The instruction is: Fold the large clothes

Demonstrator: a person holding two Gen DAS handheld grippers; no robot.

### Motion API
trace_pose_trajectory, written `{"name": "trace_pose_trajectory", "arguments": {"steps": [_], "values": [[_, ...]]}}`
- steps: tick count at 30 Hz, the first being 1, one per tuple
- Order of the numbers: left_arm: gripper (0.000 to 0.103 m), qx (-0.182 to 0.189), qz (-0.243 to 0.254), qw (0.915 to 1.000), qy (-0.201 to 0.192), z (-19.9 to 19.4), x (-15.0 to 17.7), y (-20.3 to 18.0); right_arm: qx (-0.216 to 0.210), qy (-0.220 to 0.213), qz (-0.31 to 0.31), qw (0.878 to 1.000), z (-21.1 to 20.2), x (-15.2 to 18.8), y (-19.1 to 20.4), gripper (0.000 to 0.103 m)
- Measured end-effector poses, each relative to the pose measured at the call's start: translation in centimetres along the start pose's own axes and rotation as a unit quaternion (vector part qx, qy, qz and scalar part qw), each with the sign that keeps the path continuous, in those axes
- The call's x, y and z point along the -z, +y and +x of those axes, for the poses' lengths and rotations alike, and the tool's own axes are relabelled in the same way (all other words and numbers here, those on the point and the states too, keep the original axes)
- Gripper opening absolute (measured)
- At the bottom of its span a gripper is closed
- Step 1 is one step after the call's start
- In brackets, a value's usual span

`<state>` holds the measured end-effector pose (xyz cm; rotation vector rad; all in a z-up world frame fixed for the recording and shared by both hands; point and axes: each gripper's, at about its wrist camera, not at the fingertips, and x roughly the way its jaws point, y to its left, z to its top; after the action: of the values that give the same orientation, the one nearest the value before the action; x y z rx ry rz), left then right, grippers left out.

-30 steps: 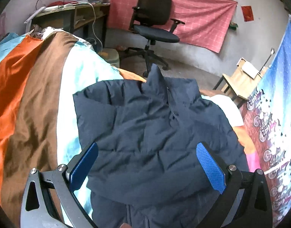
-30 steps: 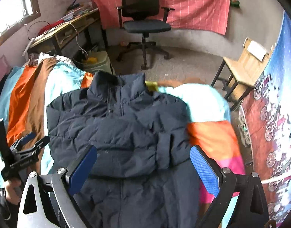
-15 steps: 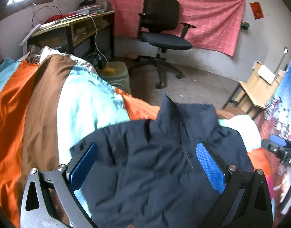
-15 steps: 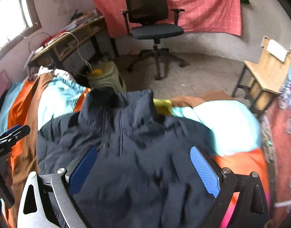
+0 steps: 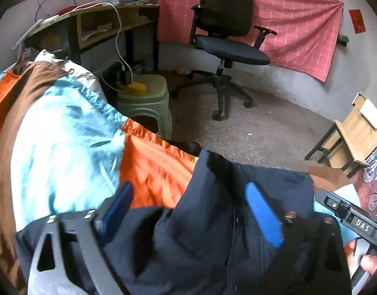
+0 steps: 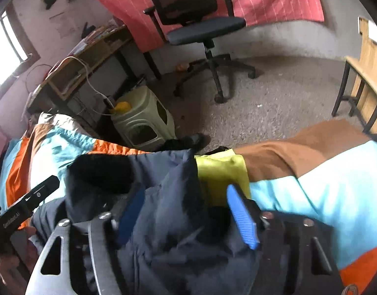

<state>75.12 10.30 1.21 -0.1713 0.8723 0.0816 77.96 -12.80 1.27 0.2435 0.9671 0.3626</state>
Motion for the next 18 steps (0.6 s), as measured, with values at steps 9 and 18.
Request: {"name": "trace_pose_trajectory", "arguments": {"steps": [9, 18], "values": [[0.016, -0.018, -0.005, 0.9984, 0.054, 4.1, -0.3, 0.3, -0.014, 0.011, 0.04, 0.999, 4.3, -1.4, -0.8, 0.046], [0.006, 0.031, -0.042, 0.9986, -0.013, -2.6, 1.6, 1.2, -0.03, -0.024, -0.007, 0.999, -0.7, 0.3, 0.4, 0.011]]}}
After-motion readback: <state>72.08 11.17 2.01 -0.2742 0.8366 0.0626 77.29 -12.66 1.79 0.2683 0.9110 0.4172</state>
